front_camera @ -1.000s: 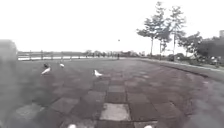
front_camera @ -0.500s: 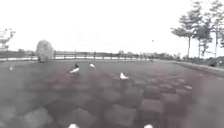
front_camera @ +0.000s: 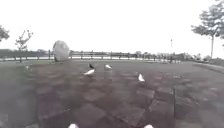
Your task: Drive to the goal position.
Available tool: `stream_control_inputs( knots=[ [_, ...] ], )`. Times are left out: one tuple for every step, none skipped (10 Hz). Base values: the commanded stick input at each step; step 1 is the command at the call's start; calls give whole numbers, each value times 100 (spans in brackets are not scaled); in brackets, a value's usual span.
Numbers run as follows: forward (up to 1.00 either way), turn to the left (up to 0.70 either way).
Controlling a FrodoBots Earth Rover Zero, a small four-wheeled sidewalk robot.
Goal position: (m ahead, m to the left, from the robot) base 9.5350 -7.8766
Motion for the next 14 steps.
stream_control_inputs(
  knots=[
    [100,0],
    [100,0],
    [100,0],
    [100,0],
    [100,0],
    [100,0],
    [100,0],
    [100,0],
    [100,0],
    [100,-5],
    [100,-27],
    [100,-40],
    [100,-40],
    [100,-40]
  ],
)
